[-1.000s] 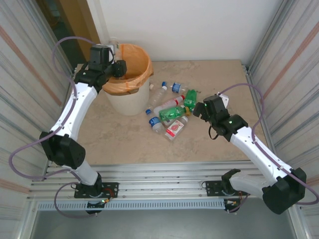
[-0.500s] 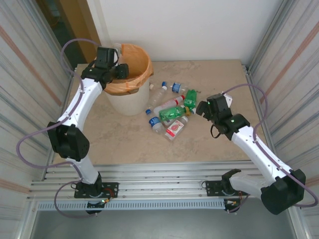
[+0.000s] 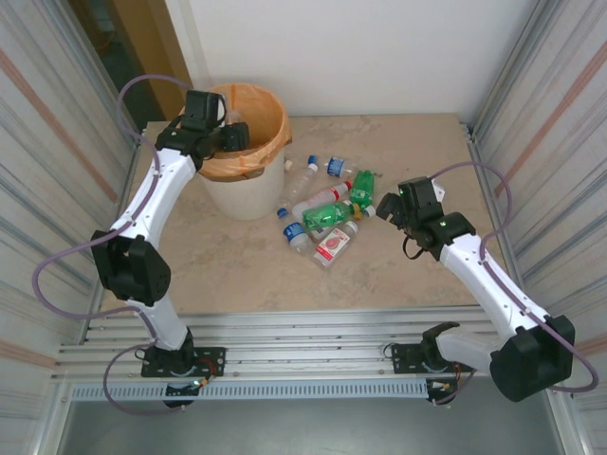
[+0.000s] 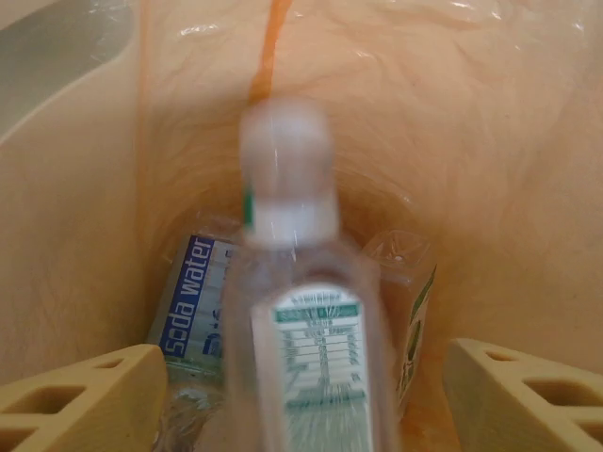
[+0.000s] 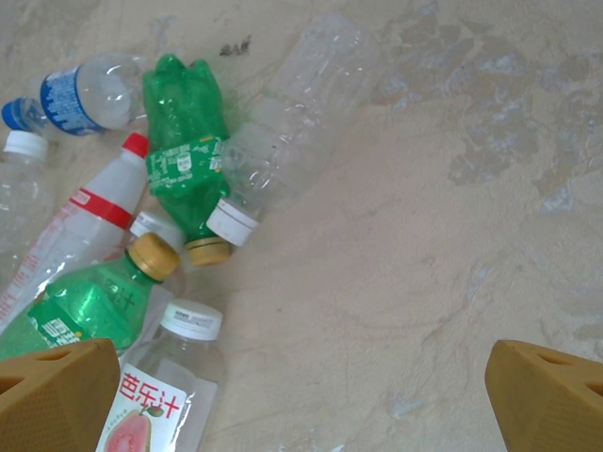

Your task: Put the plastic bottles in the bin

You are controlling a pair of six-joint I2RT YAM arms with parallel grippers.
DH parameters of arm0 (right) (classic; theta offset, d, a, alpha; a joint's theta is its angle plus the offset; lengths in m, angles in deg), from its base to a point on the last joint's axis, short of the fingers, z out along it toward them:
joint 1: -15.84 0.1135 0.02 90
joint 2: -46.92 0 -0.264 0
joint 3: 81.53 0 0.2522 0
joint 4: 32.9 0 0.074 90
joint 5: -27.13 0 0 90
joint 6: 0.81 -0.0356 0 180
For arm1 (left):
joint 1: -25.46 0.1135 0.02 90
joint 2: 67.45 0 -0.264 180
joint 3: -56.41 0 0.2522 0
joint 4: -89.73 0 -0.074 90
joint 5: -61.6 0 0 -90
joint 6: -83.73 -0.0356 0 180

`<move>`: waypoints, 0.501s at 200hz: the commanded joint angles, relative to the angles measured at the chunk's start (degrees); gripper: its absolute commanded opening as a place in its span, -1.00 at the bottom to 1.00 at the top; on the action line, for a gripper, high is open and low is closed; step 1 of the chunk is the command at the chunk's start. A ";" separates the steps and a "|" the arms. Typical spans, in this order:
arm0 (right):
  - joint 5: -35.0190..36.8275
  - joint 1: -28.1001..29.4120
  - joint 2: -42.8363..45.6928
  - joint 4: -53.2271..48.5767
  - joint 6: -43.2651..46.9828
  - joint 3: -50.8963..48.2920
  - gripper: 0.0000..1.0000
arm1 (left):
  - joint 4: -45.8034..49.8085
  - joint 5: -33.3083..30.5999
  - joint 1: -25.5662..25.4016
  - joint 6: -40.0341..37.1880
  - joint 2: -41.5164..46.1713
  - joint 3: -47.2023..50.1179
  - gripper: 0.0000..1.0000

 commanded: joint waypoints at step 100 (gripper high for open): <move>-6.71 -5.61 -8.95 4.18 -0.82 1.48 0.96 | -2.98 1.36 -0.98 1.46 11.35 1.84 0.82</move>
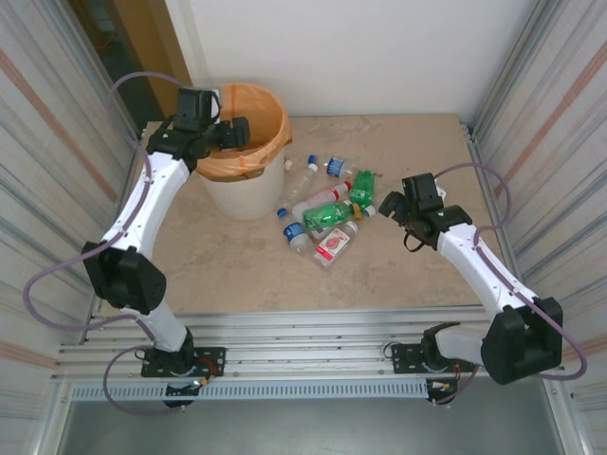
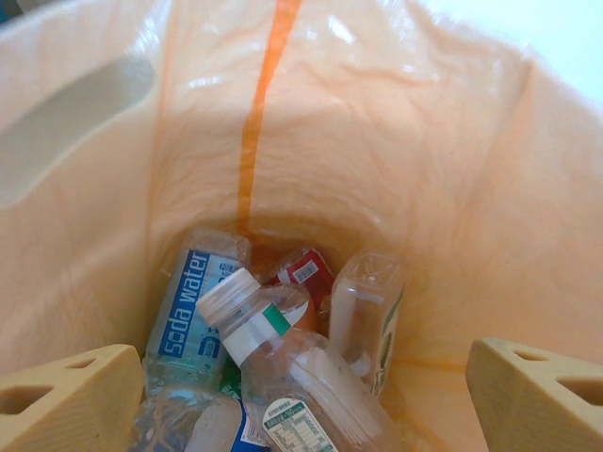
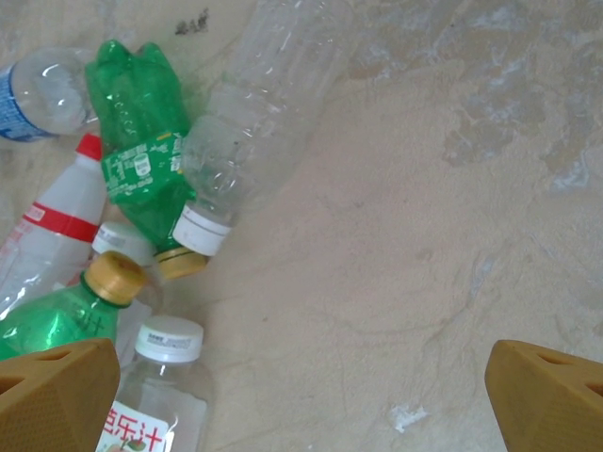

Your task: Put the plastic bottles in the bin

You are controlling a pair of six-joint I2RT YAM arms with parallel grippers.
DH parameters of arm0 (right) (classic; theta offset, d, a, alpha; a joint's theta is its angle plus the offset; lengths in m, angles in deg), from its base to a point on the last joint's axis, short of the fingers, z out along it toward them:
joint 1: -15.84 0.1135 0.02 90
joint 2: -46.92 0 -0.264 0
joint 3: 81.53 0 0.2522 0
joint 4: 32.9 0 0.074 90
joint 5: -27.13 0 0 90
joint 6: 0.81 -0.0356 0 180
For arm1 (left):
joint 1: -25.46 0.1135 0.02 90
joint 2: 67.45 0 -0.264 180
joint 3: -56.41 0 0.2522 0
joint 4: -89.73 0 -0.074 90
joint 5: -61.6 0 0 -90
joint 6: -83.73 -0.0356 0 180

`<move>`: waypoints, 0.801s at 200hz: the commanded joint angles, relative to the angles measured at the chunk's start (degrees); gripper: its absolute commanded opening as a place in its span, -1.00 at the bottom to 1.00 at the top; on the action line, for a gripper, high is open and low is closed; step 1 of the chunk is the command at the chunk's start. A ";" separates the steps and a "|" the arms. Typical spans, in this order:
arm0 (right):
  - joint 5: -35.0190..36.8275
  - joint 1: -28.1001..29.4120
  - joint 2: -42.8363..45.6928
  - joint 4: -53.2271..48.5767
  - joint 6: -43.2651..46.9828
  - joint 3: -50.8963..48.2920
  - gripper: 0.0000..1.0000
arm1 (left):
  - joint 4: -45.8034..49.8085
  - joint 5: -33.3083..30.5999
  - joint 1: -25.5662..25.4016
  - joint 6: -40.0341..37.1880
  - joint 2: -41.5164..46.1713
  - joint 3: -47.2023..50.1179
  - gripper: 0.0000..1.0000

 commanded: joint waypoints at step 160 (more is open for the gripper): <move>-3.84 -2.48 -25.31 2.92 3.12 15.29 0.96 | -10.63 -6.32 -16.09 7.57 36.65 31.45 0.97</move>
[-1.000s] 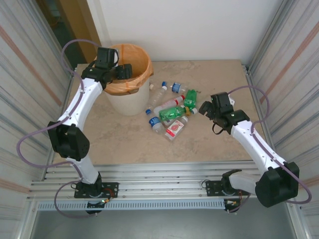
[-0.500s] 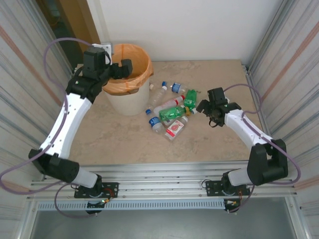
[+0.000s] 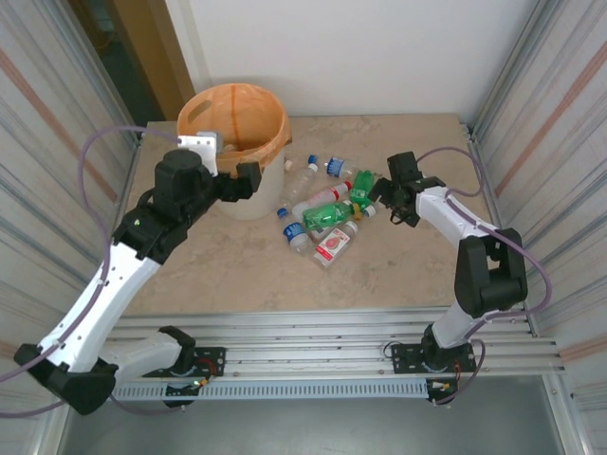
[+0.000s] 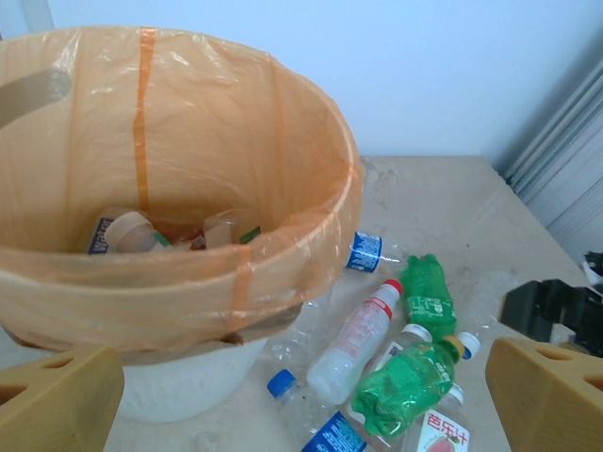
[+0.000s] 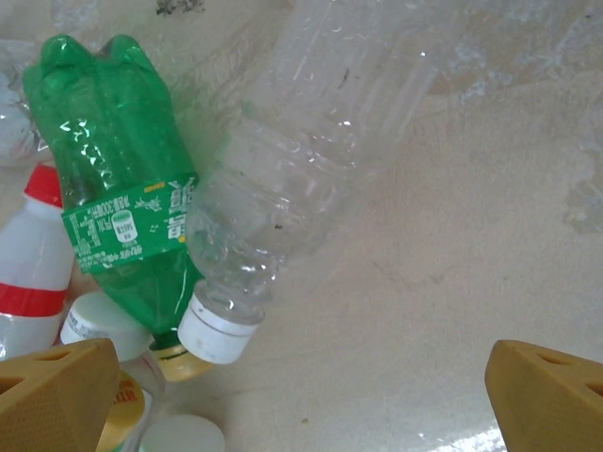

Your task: Put the plastic bottles in the bin

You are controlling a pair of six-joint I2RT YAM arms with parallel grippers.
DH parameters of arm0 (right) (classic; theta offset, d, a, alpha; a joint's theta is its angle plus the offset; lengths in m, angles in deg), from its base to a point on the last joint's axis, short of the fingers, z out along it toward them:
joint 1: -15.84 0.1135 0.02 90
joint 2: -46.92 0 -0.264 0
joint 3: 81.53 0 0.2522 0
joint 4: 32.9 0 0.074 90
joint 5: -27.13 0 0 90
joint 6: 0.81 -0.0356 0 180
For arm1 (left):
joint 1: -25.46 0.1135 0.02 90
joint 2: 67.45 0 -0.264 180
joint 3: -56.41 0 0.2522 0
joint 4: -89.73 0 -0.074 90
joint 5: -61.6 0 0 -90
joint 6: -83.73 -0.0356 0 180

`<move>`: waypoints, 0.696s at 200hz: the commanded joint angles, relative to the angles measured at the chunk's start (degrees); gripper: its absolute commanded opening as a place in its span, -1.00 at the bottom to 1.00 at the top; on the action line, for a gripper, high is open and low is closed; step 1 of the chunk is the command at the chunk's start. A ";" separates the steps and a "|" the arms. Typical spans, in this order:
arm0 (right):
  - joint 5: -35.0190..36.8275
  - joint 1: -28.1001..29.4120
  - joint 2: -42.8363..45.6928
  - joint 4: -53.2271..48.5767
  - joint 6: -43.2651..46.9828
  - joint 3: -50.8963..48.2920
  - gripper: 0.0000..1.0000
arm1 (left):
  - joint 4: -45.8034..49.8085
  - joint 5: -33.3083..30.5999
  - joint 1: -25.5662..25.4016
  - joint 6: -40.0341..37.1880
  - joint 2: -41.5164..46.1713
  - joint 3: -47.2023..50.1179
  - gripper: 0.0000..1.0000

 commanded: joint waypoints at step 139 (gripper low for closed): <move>-3.62 -4.16 -15.04 -0.77 4.68 11.37 0.98 | -3.69 0.81 -0.18 5.30 2.24 5.36 0.97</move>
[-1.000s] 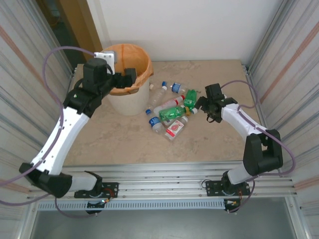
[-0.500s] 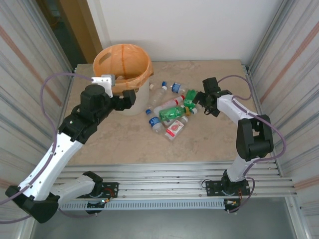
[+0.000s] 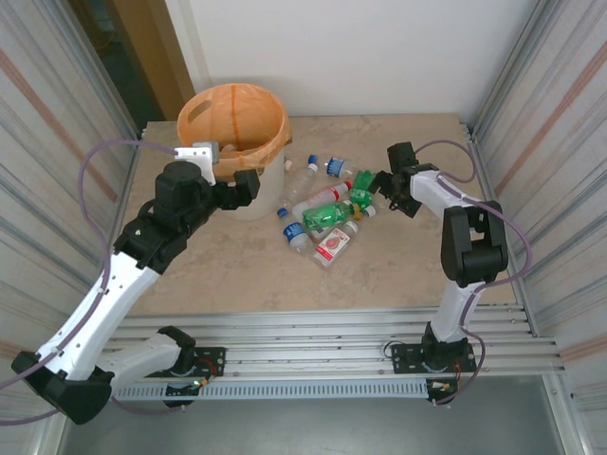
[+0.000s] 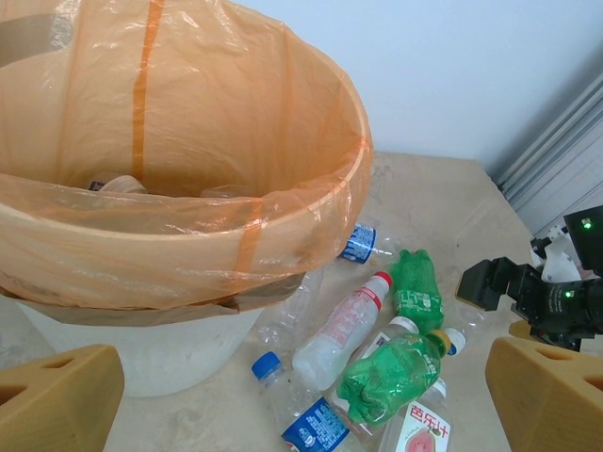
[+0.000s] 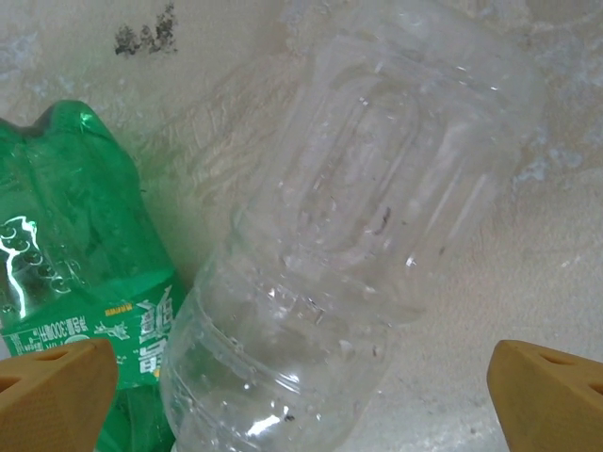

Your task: Put the plastic bottles in the bin

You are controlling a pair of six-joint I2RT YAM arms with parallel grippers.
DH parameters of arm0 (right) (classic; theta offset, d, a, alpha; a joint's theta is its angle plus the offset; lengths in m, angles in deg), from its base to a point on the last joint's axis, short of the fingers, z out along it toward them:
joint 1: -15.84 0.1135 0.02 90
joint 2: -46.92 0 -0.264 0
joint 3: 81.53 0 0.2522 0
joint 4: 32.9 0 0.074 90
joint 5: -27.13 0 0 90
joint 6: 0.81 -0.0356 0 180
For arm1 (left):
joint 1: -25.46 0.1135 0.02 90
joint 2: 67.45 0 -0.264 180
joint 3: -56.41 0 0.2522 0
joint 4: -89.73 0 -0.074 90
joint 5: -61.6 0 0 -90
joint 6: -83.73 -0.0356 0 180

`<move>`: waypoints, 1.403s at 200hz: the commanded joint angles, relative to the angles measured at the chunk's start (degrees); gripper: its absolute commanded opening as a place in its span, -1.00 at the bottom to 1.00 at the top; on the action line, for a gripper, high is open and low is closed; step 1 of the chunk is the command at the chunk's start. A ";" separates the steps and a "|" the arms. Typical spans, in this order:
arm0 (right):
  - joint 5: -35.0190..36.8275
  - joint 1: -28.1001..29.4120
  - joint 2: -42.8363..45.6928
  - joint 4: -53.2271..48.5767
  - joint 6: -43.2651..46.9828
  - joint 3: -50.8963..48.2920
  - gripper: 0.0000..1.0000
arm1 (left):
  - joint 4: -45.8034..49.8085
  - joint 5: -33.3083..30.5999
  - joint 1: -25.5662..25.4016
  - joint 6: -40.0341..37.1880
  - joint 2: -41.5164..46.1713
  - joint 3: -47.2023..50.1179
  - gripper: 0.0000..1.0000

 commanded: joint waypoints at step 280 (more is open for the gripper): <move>-3.29 -3.79 -1.97 1.77 13.52 -1.68 0.04 | -1.79 0.21 -0.13 2.17 -0.25 1.16 0.97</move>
